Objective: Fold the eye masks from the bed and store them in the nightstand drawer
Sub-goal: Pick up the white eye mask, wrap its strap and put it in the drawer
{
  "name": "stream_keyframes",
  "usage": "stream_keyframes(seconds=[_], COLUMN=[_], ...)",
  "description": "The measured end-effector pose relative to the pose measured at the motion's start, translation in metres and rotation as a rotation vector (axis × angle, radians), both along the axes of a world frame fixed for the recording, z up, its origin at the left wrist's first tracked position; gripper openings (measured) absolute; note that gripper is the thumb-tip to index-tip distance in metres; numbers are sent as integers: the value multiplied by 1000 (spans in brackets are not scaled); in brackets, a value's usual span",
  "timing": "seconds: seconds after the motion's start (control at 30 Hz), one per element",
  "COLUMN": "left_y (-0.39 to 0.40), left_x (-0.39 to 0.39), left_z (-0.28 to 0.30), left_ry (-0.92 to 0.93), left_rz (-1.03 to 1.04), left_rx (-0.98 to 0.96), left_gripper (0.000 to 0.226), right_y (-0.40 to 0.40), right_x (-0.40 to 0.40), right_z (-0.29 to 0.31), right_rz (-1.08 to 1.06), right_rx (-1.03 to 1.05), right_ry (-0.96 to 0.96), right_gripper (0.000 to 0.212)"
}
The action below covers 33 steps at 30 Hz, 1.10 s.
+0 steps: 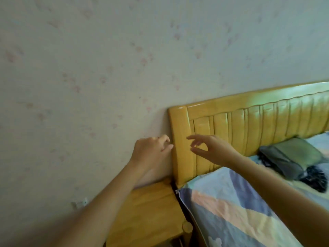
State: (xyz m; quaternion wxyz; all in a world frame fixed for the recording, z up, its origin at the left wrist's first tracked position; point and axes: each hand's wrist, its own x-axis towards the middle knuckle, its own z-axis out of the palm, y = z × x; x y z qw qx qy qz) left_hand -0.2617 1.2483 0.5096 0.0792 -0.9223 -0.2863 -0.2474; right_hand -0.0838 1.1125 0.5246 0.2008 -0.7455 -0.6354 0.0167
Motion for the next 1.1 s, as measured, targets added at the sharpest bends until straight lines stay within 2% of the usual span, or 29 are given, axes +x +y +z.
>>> stream_keyframes(seconds=[0.23, 0.5, 0.77, 0.9, 1.1], left_y=[-32, -140, -365, -490, -672], left_x=[26, 40, 4, -28, -87], left_z=[79, 103, 114, 109, 112], left_ry=[-32, -5, -58, -107, -78], left_rz=[-383, -794, -1158, -1325, -1549], left_rx=[190, 308, 341, 353, 305], left_gripper=[43, 46, 45, 48, 47], right_y=[-94, -242, -462, -577, -726], right_x=[-35, -118, -248, -324, -431], right_z=[67, 81, 87, 90, 98], right_rz=[-370, -798, -1179, -1301, -1503], right_rx=[56, 113, 71, 70, 42], right_ry=[-86, -57, -137, -134, -141], right_gripper=[36, 34, 38, 42, 44])
